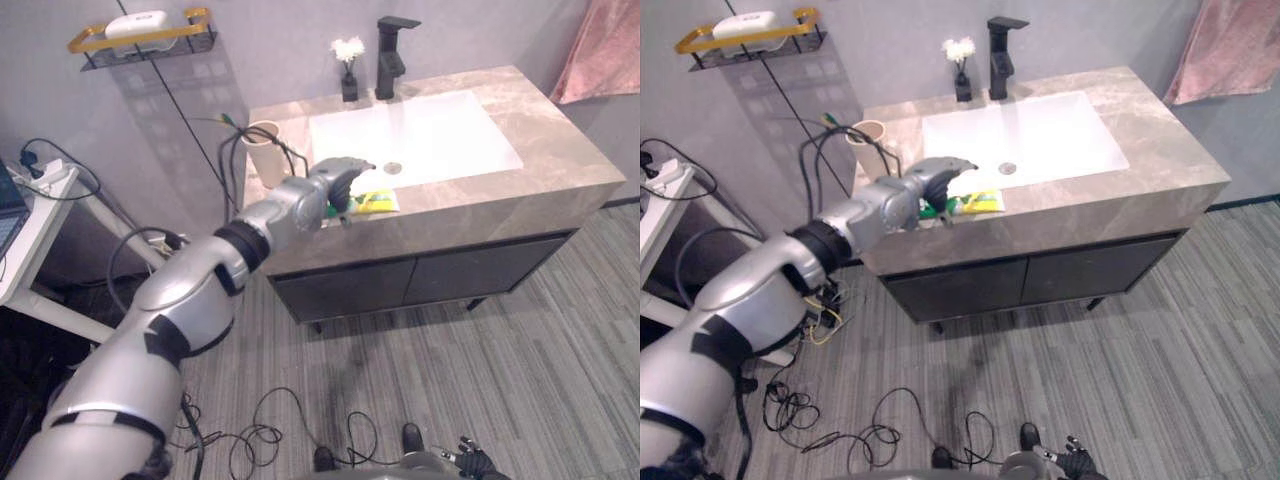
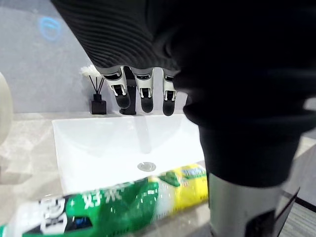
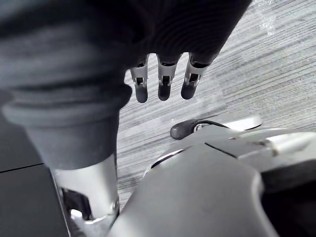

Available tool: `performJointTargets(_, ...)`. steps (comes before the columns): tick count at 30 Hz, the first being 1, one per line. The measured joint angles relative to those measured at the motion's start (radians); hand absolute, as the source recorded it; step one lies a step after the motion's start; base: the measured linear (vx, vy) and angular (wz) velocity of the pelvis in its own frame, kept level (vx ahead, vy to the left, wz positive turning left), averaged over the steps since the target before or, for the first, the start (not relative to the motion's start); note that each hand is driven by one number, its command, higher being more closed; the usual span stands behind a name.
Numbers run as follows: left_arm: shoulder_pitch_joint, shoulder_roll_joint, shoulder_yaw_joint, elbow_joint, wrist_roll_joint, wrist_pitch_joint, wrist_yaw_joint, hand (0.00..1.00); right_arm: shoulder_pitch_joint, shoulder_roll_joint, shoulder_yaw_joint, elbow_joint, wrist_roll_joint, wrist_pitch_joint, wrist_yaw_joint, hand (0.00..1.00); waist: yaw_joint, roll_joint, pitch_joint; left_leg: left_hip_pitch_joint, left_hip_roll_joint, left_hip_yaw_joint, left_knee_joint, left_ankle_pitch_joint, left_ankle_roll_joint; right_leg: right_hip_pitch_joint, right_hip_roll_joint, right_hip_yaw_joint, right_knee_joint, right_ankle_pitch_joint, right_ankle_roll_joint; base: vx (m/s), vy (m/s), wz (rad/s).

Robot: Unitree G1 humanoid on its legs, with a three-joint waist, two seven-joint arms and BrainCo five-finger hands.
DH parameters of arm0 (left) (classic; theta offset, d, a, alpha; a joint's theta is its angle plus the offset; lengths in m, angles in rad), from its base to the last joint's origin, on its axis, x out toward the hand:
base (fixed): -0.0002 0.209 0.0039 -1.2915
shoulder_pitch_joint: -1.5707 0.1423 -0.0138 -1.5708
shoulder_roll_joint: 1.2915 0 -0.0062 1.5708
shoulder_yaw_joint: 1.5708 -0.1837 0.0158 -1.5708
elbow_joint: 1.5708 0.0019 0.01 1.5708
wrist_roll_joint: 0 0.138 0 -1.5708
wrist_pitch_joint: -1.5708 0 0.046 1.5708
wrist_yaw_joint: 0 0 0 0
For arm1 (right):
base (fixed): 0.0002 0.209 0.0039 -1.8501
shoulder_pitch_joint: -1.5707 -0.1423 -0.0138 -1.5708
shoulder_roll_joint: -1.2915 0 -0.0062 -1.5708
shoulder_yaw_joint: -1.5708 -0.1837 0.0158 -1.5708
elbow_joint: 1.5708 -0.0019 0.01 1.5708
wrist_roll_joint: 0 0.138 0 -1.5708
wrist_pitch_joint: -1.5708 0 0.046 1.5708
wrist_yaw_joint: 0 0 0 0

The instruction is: Organize washtable

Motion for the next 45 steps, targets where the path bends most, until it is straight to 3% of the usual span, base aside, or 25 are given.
performJointTargets(17, -0.03, -0.024, 0.043, 0.062, -0.012, 0.007, -0.004, 0.0, -0.025, -0.02, 0.001, 0.044, 0.011, -0.016, 0.0, 0.0, -0.001, 0.035, 0.014, 0.002, -0.004, -0.002, 0.0, 0.005, 0.004, 0.003, -0.005, -0.005, 0.005, 0.0, 0.0, 0.0, 0.0, 0.0)
performJointTargets(32, 0.027, -0.088, 0.037, 0.105, -0.011, 0.016, -0.028, 0.0, -0.051, -0.048, -0.012, 0.044, 0.013, -0.015, 0.0, 0.0, -0.005, 0.084, 0.085, 0.026, 0.0, 0.006, -0.006, 0.003, -0.006, 0.052, 0.003, -0.027, -0.045, 0.005, -0.021, -0.01, -0.001, 0.01)
performJointTargets(45, 0.041, -0.104, 0.076, 0.099, -0.012, 0.022, -0.027, 0.0, -0.065, -0.051, -0.079, 0.041, 0.013, -0.014, -0.001, 0.0, -0.019, 0.118, 0.112, 0.01, 0.003, 0.005, -0.001, -0.004, -0.015, 0.038, 0.003, -0.029, -0.046, 0.008, -0.016, 0.0, -0.001, 0.0)
